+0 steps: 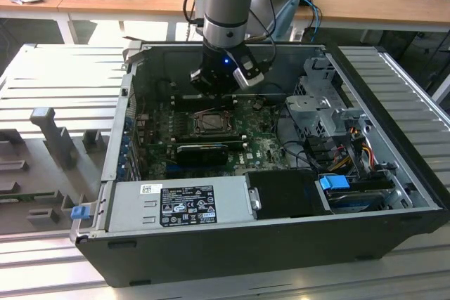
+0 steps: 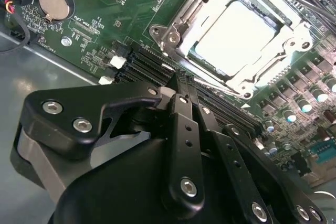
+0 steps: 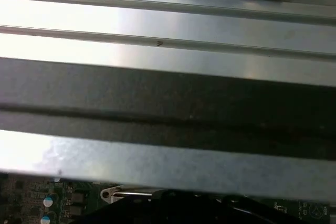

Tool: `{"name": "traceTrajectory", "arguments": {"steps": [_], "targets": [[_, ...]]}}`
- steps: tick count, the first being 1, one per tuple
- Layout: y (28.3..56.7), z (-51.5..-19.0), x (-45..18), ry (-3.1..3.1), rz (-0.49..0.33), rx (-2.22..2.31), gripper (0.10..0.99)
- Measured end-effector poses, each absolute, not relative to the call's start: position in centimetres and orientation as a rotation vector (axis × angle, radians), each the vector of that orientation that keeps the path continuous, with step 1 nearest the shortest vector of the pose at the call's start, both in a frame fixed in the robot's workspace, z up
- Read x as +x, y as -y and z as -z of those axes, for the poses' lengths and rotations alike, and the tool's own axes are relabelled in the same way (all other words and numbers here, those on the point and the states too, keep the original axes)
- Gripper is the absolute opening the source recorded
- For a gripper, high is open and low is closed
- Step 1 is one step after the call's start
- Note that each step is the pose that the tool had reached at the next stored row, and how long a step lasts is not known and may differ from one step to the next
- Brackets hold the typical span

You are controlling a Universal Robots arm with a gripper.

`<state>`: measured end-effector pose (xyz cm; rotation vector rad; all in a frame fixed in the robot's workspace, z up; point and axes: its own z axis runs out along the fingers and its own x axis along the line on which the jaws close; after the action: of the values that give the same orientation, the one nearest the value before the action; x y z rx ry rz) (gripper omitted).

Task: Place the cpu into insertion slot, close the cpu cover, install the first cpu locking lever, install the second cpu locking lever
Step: 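Install the first cpu locking lever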

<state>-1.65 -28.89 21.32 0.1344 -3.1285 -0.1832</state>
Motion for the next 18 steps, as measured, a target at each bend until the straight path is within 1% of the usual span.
{"name": "traceTrajectory", "arguments": {"steps": [8, 18], "targets": [[28.9, -20.37, -1.34, 3.128, 0.183, 0.134, 0.106], [28.98, -20.29, -1.25, 3.129, 0.179, 0.134, 0.106]]}}
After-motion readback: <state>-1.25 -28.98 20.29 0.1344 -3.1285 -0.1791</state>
